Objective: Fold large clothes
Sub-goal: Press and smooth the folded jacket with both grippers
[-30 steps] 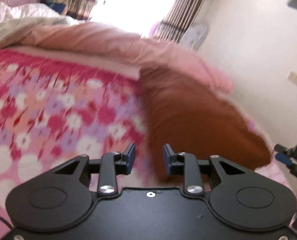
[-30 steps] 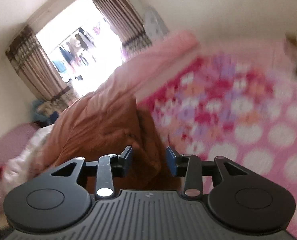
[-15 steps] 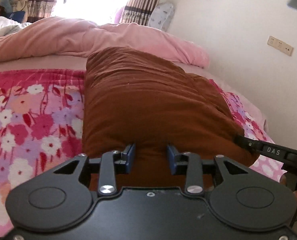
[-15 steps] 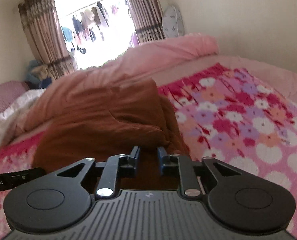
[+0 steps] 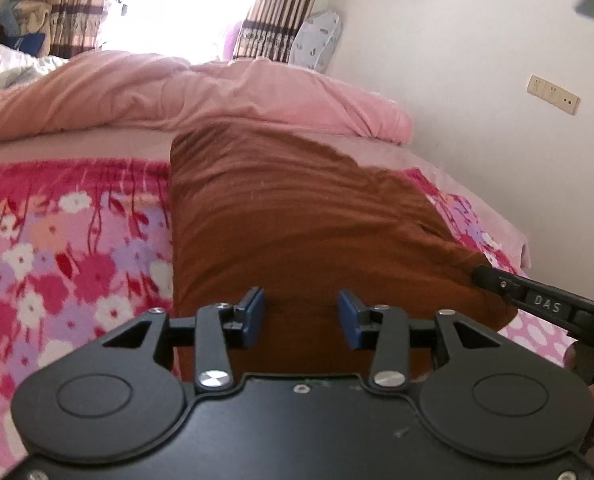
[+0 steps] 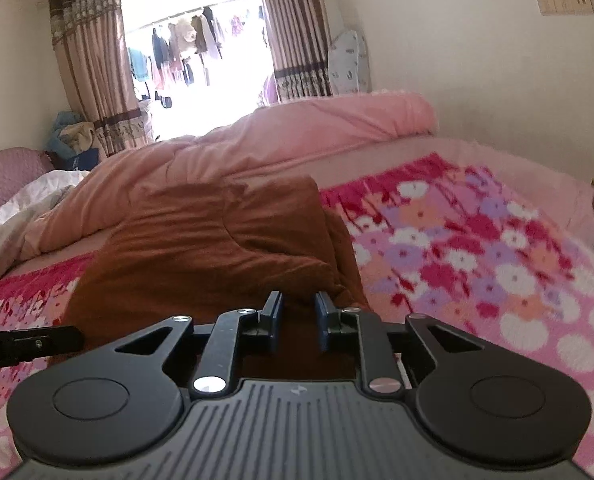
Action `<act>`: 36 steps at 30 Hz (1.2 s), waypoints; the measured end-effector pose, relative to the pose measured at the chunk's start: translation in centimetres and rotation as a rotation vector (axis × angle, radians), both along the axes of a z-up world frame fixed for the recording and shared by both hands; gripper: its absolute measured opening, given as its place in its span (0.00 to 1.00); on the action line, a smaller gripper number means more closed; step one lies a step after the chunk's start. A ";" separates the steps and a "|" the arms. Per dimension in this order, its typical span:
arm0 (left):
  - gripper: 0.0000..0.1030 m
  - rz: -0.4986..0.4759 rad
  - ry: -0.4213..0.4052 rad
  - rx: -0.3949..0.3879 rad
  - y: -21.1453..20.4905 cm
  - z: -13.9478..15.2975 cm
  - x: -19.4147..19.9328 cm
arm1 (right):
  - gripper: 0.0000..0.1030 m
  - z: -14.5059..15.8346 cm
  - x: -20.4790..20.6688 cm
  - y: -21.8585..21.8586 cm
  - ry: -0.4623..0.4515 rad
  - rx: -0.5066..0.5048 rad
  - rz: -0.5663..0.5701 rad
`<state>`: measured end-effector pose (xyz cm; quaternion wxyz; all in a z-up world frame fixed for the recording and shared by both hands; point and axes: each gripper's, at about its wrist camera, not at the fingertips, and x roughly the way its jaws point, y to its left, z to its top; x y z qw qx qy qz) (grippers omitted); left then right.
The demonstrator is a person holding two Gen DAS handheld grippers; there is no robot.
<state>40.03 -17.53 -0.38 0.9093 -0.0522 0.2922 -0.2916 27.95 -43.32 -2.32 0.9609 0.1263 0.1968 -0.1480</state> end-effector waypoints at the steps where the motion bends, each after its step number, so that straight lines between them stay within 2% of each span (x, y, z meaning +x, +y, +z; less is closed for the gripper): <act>1: 0.42 0.004 -0.011 0.004 0.0 0.4 0.2 | 0.24 0.5 0.0 0.2 -0.010 -0.005 0.006; 7: 0.44 0.020 -0.050 0.013 -0.7 2.2 2.8 | 0.25 2.9 1.4 1.0 -0.047 -0.035 0.047; 10: 0.44 0.019 -0.040 0.027 -1.6 2.1 4.5 | 0.25 3.0 3.0 0.7 -0.038 -0.026 0.052; 14: 0.45 0.013 -0.009 0.055 -2.8 0.7 6.3 | 0.25 1.8 5.0 0.2 0.001 -0.023 0.036; 18: 0.48 0.013 -0.026 0.070 -3.5 -0.6 6.7 | 0.23 -0.5 6.5 -0.8 0.061 -0.008 0.030; 23: 0.49 0.011 -0.020 0.067 -3.4 -0.8 6.8 | 0.21 -2.1 6.9 -0.6 0.084 -0.016 0.033; 27: 0.48 0.016 -0.035 0.050 -2.6 1.6 7.5 | 0.23 -0.2 6.9 -0.3 0.092 -0.023 0.053; 31: 0.48 0.057 -0.047 0.040 -2.4 3.2 9.9 | 0.26 2.9 8.2 -1.5 0.032 -0.023 0.063; 33: 0.48 0.054 -0.037 0.045 -2.9 3.3 11.2 | 0.26 3.8 9.8 -1.5 0.038 -0.056 0.080; 36: 0.48 0.047 0.001 0.093 -4.4 2.0 12.7 | 0.26 3.4 12.5 -1.7 0.102 -0.057 0.089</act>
